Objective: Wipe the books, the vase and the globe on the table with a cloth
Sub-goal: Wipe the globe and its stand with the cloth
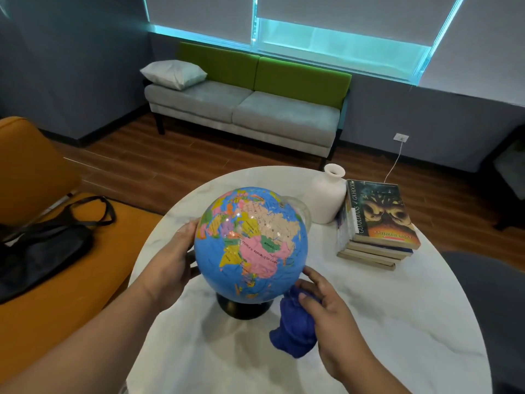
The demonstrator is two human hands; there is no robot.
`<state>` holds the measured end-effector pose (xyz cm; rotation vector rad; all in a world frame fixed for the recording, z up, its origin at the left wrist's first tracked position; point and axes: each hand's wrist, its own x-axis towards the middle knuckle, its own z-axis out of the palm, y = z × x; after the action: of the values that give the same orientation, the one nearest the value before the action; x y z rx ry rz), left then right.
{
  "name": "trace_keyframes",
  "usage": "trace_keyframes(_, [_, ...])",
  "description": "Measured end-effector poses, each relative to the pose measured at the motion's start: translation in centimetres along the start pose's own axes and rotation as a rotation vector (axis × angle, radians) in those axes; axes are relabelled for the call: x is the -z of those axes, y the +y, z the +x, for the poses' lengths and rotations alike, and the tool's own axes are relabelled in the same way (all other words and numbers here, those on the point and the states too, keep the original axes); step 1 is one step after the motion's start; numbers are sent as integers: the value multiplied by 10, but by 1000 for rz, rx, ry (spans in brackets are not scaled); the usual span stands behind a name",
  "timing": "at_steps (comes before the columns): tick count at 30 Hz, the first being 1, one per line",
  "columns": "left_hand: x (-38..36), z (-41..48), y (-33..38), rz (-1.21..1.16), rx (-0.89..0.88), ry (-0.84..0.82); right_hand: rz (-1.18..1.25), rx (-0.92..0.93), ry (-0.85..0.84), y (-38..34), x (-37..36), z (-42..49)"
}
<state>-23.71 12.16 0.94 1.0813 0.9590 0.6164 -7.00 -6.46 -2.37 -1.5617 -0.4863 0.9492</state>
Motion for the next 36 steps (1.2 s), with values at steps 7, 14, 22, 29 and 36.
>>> trace_keyframes(7, [2, -16, -17, -19, -27, -52, 108, -9, 62, -33, 20, 41])
trace_keyframes(14, [-7, -38, -37, 58, 10, -205, 78, -41, 44, -58, 50, 73])
trace_keyframes(22, [-6, -5, -40, 90, 121, -42, -58, -206, 101, 4, 51, 41])
trace_keyframes(29, [-24, 11, -40, -66, 314, -108, -389, -197, -59, 47, -25, 13])
trace_keyframes(36, [-28, -2, -47, 60, 353, -131, -389, -216, 11, 30, -49, 23])
